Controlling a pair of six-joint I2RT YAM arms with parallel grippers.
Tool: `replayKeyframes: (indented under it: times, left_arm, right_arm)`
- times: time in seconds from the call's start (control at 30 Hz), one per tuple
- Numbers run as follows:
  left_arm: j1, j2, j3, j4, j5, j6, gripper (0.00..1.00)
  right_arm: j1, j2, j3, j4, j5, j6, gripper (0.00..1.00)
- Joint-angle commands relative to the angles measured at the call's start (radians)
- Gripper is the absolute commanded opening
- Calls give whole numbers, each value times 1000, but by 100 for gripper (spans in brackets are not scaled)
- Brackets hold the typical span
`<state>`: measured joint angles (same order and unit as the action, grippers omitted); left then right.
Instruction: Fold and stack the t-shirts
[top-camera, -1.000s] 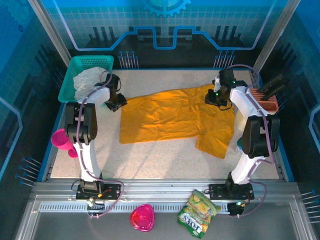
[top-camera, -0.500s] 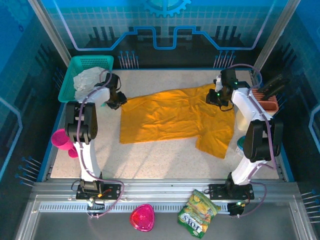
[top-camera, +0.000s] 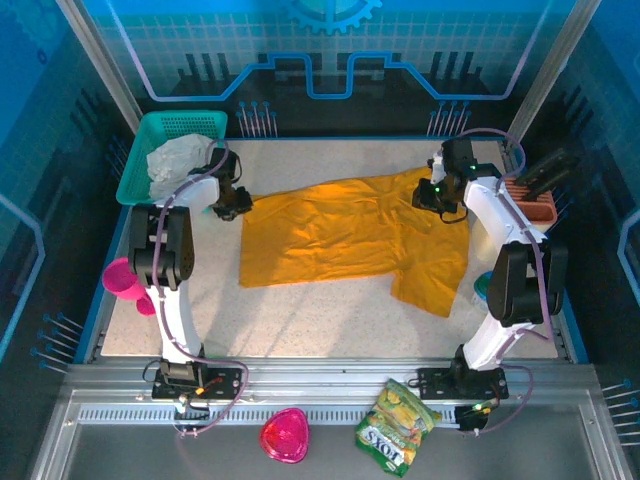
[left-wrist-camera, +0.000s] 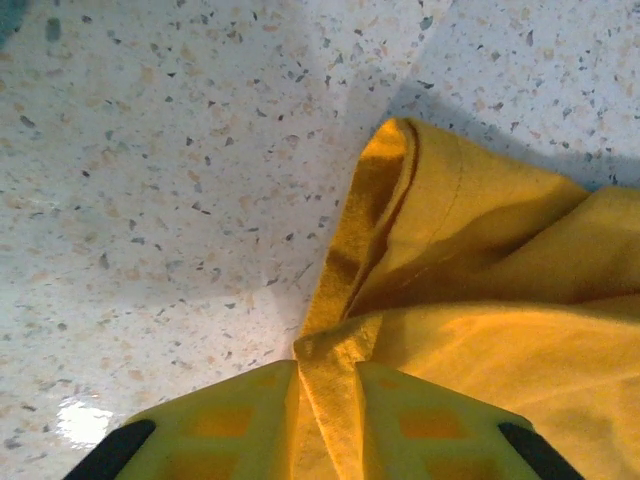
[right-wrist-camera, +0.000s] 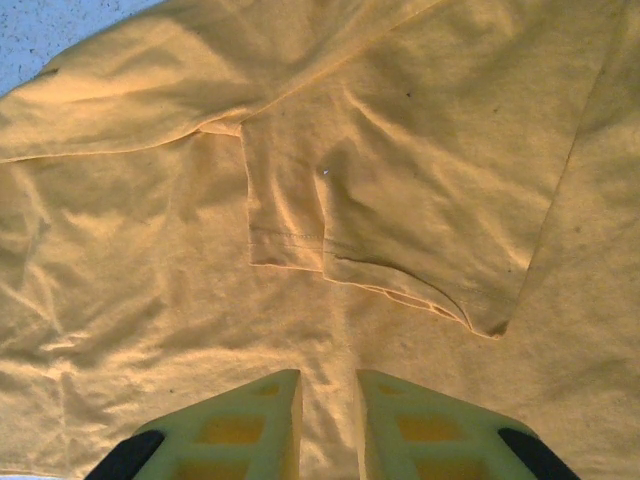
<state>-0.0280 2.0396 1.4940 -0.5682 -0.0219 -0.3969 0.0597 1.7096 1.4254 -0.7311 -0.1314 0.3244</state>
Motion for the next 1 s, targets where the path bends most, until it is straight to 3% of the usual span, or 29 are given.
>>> replayKeyframes:
  times: [0.0,0.4,0.67,0.97]
  left_arm:
    - [5,-41,-12,-41,-8,81,23]
    - [3,3,-3,-23,36,127,25]
    - [3,25,11,-33,10,138,38]
    - [3,48,26,-14,-2,150,28]
  right_arm:
    - [20,-31,-10,2,3,15,22]
    - [26,-51,-10,-8,13,11,23]
    - [27,-51,-6,-11,13,10,23]
    - [27,-50,3,-19,17,8,22]
